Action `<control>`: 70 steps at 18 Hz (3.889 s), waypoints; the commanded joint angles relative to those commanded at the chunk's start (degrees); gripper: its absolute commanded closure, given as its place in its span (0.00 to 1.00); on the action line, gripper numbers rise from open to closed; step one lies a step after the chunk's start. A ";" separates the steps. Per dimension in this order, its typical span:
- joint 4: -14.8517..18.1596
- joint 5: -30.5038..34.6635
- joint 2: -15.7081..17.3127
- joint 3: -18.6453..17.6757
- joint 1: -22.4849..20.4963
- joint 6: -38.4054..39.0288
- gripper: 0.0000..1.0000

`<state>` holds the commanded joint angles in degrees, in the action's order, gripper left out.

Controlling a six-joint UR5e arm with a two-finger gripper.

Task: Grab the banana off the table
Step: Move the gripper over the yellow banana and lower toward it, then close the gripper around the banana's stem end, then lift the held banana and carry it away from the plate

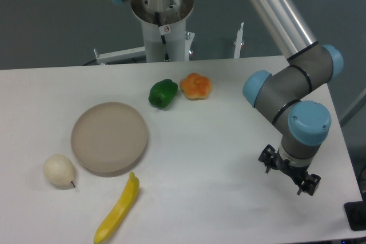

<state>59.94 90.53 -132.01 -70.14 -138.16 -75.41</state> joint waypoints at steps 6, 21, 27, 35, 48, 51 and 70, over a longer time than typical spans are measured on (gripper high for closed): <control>0.00 -0.88 0.70 -1.49 2.54 3.06 0.00; -0.09 -2.38 1.85 -1.93 22.31 39.24 0.00; 0.09 -2.11 1.94 -3.95 28.47 49.57 0.00; -0.09 1.49 0.88 -7.20 30.67 49.75 0.00; -0.35 1.41 0.00 -6.77 30.67 49.31 0.88; -0.09 1.32 0.88 -6.50 30.41 48.96 0.90; 2.81 -1.58 7.82 -6.07 3.79 6.18 0.94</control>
<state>62.75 88.95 -124.19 -76.20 -134.37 -69.23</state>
